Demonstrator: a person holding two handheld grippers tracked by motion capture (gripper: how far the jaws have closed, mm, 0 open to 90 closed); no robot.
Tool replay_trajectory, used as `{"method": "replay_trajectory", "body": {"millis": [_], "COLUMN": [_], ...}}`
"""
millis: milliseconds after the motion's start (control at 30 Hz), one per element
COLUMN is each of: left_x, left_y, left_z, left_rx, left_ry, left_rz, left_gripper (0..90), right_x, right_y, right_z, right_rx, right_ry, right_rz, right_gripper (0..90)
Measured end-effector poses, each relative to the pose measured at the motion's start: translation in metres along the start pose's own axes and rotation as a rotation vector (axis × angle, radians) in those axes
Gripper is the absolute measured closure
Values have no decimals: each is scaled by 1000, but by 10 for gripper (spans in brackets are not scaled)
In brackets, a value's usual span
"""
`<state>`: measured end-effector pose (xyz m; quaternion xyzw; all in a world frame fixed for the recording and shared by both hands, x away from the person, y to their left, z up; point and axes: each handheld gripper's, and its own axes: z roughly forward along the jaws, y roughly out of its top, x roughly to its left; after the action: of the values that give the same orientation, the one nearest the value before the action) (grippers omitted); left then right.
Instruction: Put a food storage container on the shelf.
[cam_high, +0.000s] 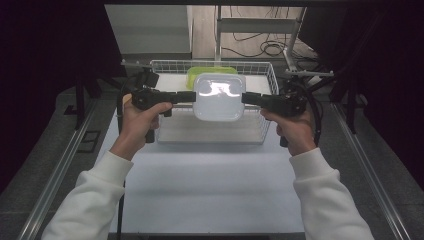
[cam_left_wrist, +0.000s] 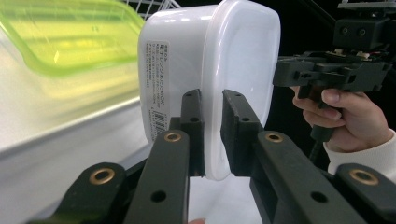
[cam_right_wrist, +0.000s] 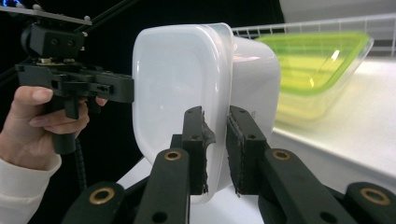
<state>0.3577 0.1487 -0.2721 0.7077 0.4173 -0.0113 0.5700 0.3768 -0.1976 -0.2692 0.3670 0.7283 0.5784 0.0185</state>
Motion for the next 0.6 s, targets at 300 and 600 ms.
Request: {"method": "replay_trajectory", "body": {"millis": [300,600], "left_x": [4,12], "left_y": [20,42], "left_z": [0,1], "left_rx": [-14,-11], "left_ry": [-3,2], "left_rz": [1,-9], "left_gripper": [799,798], "right_x": [-1,-9], "right_y": [23,41], "right_z": [2,9], "right_rx": [-6,-12], "right_ry": [-2,6], "right_rz": [-25,-16], "right_gripper": [771,770]}}
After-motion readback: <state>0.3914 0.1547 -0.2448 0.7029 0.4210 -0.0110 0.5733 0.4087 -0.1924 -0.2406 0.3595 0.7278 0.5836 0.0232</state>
